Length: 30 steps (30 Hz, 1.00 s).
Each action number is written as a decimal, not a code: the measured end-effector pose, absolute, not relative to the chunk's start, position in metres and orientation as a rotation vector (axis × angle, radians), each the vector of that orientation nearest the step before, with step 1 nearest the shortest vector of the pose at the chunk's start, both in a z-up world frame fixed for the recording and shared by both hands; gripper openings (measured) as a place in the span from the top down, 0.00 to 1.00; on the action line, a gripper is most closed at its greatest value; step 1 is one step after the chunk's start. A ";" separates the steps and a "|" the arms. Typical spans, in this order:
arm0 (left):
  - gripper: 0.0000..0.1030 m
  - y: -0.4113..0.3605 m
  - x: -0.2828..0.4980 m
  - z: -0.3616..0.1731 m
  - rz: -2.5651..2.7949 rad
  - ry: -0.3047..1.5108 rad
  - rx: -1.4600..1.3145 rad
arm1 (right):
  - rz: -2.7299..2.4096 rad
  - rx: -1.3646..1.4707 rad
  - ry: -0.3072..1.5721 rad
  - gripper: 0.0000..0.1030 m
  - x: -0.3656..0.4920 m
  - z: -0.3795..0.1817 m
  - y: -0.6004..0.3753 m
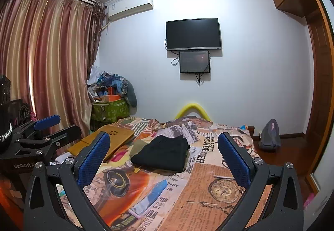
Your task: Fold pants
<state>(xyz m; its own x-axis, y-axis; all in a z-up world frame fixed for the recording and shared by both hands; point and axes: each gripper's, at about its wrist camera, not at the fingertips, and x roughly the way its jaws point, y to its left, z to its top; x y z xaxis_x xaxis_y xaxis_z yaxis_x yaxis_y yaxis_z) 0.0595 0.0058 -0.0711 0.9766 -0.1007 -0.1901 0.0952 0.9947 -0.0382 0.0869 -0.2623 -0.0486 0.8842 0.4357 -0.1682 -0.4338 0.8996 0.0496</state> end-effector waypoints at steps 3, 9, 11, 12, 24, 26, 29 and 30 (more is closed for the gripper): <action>0.00 0.006 0.060 -0.072 -0.099 0.196 -0.033 | 0.454 0.011 0.180 0.00 0.087 -0.049 -0.262; 0.00 0.007 0.062 -0.073 -0.100 0.201 -0.037 | 0.454 0.013 0.183 0.00 0.088 -0.049 -0.261; 0.00 0.007 0.062 -0.072 -0.103 0.201 -0.038 | 0.453 0.016 0.184 0.00 0.088 -0.049 -0.260; 0.00 0.007 0.062 -0.073 -0.104 0.201 -0.039 | 0.453 0.017 0.184 0.00 0.088 -0.049 -0.260; 0.00 0.003 0.063 -0.075 -0.118 0.202 -0.033 | 0.450 0.024 0.182 0.00 0.087 -0.049 -0.262; 0.00 0.002 0.062 -0.075 -0.120 0.200 -0.028 | 0.449 0.026 0.183 0.00 0.087 -0.049 -0.263; 0.00 0.000 0.061 -0.075 -0.120 0.196 -0.025 | 0.449 0.025 0.183 0.00 0.087 -0.049 -0.263; 0.00 -0.001 0.061 -0.074 -0.121 0.196 -0.025 | 0.449 0.026 0.183 0.00 0.087 -0.049 -0.263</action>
